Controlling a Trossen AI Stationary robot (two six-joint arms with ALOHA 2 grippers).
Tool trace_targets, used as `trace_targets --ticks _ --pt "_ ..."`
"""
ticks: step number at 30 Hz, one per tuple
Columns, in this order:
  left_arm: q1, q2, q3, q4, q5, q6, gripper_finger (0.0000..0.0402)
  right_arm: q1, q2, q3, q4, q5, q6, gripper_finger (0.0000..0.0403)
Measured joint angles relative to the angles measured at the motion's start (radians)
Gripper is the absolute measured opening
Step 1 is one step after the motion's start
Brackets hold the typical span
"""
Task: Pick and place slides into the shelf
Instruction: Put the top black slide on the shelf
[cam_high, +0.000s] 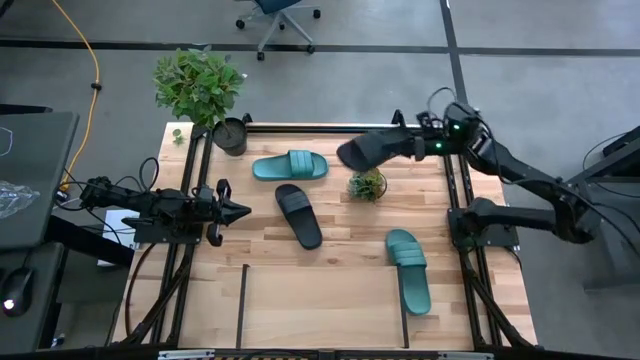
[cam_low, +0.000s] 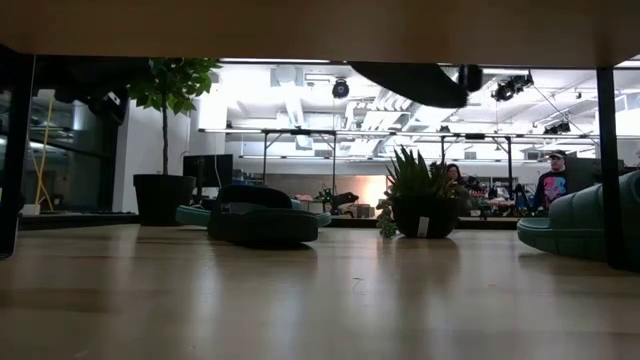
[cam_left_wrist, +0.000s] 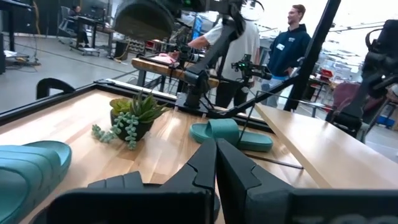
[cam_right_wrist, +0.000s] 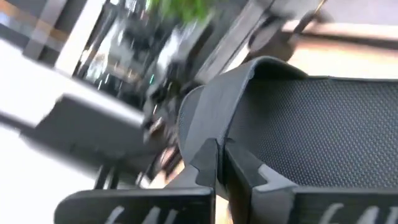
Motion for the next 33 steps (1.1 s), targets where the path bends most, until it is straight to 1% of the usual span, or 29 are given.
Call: trace_targets --ticks 7,10,14,19,22,26,33 --pt "0.0 0.0 0.0 -0.002 0.022 0.0 0.0001 0.113 0.12 0.121 0.005 -0.101 -0.043 0.0" --pt "0.0 0.0 0.0 -0.002 0.018 0.0 0.0001 0.161 0.152 0.171 -0.001 -0.171 -0.056 0.0" --pt "0.0 0.0 0.0 -0.002 0.003 0.0 0.0001 0.234 0.177 0.215 -0.065 -0.254 -0.072 0.0" --pt "0.0 0.0 0.0 -0.002 -0.001 -0.008 0.0001 0.342 0.178 0.226 -0.127 -0.296 -0.068 0.0" --pt "0.0 0.0 0.0 -0.001 -0.024 -0.008 0.0001 0.417 0.178 0.226 -0.153 -0.305 -0.064 0.0" --pt "0.0 0.0 0.0 0.002 -0.057 -0.008 0.0001 0.52 0.178 0.226 -0.182 -0.29 -0.07 0.0" --pt "0.0 0.0 0.0 0.005 -0.08 -0.008 0.0001 0.66 0.178 0.226 -0.188 -0.2 -0.097 0.0"
